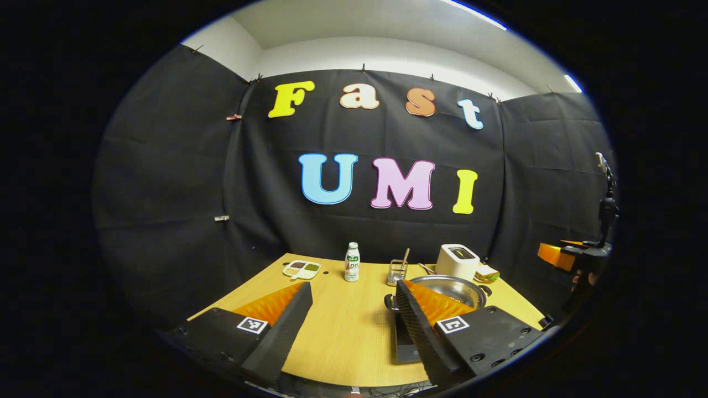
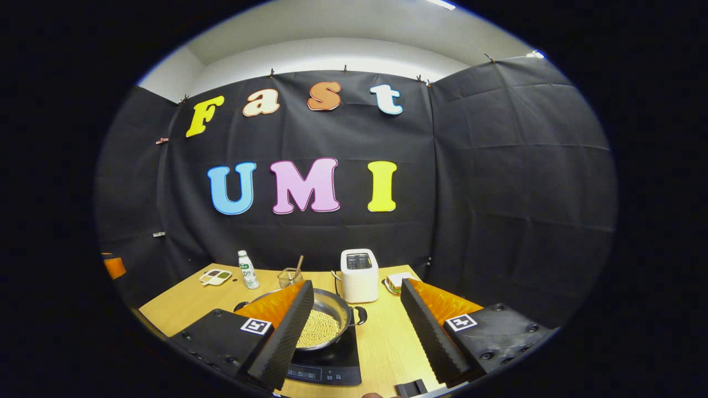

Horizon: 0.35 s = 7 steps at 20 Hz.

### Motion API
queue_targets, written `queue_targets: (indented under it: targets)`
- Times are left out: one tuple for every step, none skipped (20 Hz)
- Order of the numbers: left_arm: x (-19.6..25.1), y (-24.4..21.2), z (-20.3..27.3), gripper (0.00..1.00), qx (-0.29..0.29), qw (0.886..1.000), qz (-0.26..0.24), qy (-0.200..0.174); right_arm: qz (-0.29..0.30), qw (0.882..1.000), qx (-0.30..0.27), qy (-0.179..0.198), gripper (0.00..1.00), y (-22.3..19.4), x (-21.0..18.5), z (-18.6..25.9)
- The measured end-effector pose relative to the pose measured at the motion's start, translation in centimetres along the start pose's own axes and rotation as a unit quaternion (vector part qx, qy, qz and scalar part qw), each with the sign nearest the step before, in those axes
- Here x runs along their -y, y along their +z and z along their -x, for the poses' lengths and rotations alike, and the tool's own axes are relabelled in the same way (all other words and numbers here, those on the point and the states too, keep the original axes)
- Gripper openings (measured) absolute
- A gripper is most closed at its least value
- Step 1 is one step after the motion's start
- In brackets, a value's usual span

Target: First push the handle of the pot to place it horizontally, then grasp the pot with both hands and set it on the induction cooktop.

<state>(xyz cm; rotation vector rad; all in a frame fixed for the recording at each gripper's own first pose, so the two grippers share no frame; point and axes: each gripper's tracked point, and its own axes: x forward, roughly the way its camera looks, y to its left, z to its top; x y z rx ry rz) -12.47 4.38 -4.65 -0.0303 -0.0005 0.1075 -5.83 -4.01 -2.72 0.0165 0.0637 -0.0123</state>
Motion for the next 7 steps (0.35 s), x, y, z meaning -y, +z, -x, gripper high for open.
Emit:
queue_targets:
  targets:
    - [-0.2,-0.3,0.5,0.95,-0.002,1.000,0.002,0.002,0.003,1.000,-0.006,0.000,0.98,-0.5,0.0,0.2]
    - [-0.1,-0.5,0.9,0.95,-0.004,1.000,0.003,0.002,0.004,1.000,-0.012,0.000,0.98,-0.8,0.1,0.5]
    - [-0.1,-0.7,1.2,0.95,-0.007,1.000,0.003,0.002,0.005,1.000,-0.017,0.001,0.98,-1.1,0.0,0.7]
    - [-0.1,-1.0,1.5,0.95,-0.010,1.000,0.001,0.003,0.004,1.000,-0.020,0.001,0.98,-1.2,0.1,0.9]
    - [-0.2,-1.2,1.6,0.95,-0.013,1.000,-0.002,0.005,0.002,1.000,-0.022,0.001,0.98,-1.2,0.2,1.0]
    - [-0.2,-1.1,1.7,0.95,-0.014,1.000,-0.002,0.007,-0.002,1.000,-0.024,0.002,0.98,-1.2,0.2,1.2]
    - [0.0,-1.0,1.6,0.95,-0.015,1.000,-0.001,0.009,-0.005,1.000,-0.025,0.003,0.98,-1.3,0.0,1.3]
